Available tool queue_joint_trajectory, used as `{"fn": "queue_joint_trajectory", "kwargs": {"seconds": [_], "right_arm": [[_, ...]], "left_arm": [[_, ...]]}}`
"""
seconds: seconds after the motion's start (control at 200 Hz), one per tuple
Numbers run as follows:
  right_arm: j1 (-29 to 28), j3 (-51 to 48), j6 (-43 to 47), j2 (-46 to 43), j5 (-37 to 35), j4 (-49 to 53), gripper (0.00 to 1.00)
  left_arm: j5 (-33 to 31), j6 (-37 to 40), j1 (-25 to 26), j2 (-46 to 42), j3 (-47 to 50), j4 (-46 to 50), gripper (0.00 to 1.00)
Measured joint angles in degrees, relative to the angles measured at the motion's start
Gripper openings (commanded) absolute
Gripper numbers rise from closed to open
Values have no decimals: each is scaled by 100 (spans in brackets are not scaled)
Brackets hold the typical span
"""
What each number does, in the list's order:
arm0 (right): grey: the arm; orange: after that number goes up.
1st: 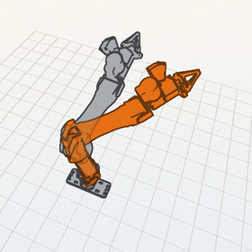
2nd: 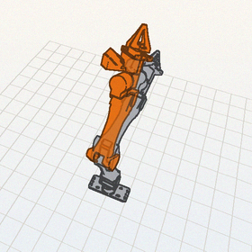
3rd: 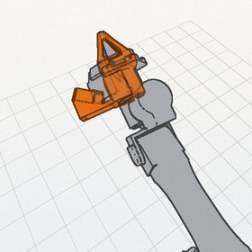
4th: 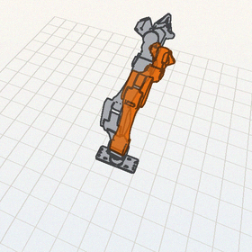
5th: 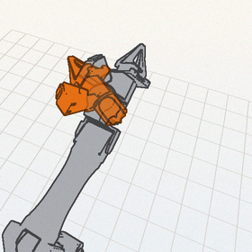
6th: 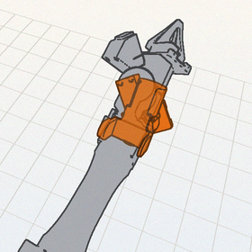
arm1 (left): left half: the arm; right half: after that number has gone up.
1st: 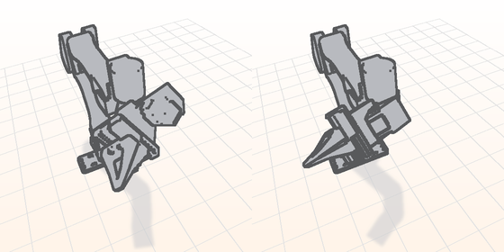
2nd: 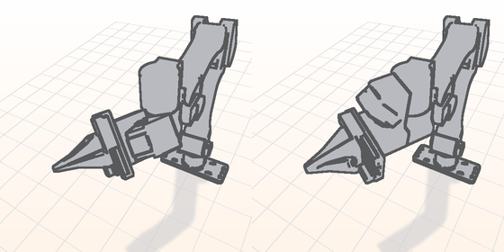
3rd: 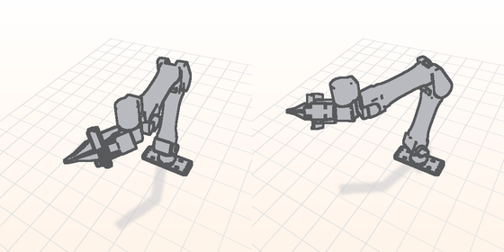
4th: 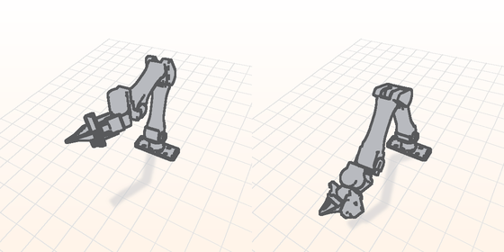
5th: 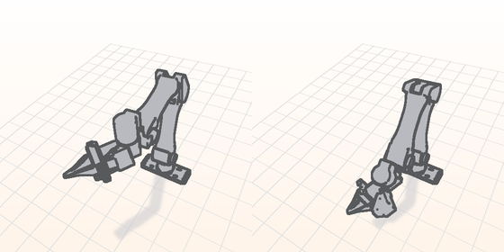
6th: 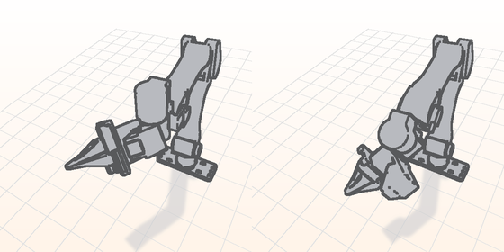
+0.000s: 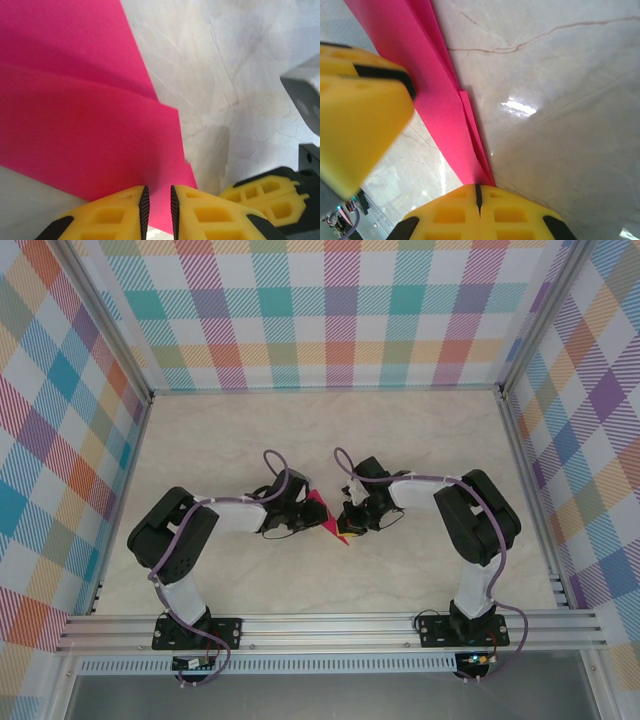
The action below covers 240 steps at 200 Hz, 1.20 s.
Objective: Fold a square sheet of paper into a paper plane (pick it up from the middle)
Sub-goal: Fold the wing for the fifth time at the center of the table.
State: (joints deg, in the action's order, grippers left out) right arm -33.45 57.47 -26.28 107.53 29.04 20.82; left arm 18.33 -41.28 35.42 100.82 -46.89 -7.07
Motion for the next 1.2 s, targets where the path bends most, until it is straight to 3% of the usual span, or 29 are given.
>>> {"fn": "queue_joint_trajectory", "kwargs": {"seconds": [0.295, 0.77, 1.2], "right_arm": [[-4, 90, 15, 72, -35, 186, 1], [-4, 149, 15, 107, -48, 275, 0], [-4, 149, 15, 114, -46, 280, 0]], "left_arm": [[-31, 173, -564, 35, -116, 208, 22], [66, 439, -1023, 81, -225, 385, 22], [-407, 852, -1473, 151, -704, 1032, 22]]}}
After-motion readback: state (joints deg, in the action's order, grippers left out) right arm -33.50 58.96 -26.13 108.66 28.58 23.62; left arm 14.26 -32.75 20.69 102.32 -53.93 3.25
